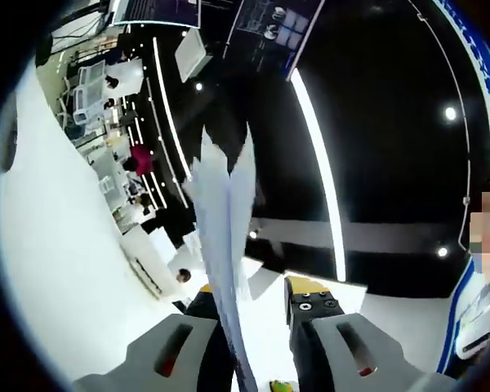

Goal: Organize the stack of printing papers by aligning and flattening the scattered papers on the table

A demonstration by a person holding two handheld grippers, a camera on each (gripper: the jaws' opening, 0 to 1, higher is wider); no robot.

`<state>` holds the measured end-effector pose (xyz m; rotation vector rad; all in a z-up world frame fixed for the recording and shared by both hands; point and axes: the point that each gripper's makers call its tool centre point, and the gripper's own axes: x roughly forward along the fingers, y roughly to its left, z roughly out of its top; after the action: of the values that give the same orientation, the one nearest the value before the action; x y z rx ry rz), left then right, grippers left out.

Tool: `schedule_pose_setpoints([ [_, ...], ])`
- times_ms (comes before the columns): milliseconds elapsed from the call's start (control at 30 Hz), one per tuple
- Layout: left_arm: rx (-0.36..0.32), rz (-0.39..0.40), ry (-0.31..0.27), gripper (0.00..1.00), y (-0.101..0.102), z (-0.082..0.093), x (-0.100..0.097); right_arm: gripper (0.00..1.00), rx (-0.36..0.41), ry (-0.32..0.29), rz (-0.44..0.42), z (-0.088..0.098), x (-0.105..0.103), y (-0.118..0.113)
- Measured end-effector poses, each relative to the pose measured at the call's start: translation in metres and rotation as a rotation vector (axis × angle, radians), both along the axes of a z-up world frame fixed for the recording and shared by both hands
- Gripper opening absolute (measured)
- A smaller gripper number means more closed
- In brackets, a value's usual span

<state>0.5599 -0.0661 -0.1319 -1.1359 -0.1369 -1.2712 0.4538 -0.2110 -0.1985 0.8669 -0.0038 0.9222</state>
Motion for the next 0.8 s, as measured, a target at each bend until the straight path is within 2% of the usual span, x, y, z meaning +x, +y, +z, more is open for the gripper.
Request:
schedule_pose_setpoints([
  [67, 0.052, -0.07, -0.048, 0.23, 0.003, -0.001, -0.004, 0.0, -0.016, 0.018, 0.039, -0.002, -0.004, -0.007],
  [100, 0.053, -0.112, -0.07, 0.23, 0.005, 0.001, -0.007, 0.0, -0.029, 0.016, 0.058, -0.002, -0.006, -0.009],
  [167, 0.071, -0.228, -0.077, 0.23, 0.005, -0.002, -0.015, 0.0, -0.059, 0.024, 0.091, -0.004, -0.01, -0.012],
  [267, 0.153, -0.307, -0.125, 0.22, 0.003, -0.011, -0.025, 0.0, -0.094, 0.039, 0.132, -0.009, -0.013, -0.017],
  [367, 0.252, -0.311, -0.162, 0.22, -0.001, -0.02, -0.028, 0.0, -0.143, 0.059, 0.176, -0.016, -0.017, -0.022],
  [433, 0.285, -0.37, -0.179, 0.22, -0.006, -0.023, -0.038, 0.0, -0.181, 0.075, 0.195, -0.02, -0.016, -0.026],
  [533, 0.367, -0.413, -0.207, 0.21, -0.011, -0.032, -0.039, 0.0, -0.218, 0.078, 0.205, -0.021, -0.015, -0.029],
  [700, 0.56, -0.399, -0.217, 0.14, -0.025, -0.057, -0.03, 0.0, -0.405, 0.037, 0.208, -0.014, -0.018, -0.037],
  [733, 0.589, -0.385, -0.238, 0.12, -0.026, -0.06, -0.027, 0.0, -0.475, 0.023, 0.191, -0.01, -0.017, -0.038],
  [800, 0.609, -0.344, -0.319, 0.1, -0.029, -0.057, -0.029, 0.0, -0.533, -0.009, 0.174, 0.002, -0.019, -0.04],
])
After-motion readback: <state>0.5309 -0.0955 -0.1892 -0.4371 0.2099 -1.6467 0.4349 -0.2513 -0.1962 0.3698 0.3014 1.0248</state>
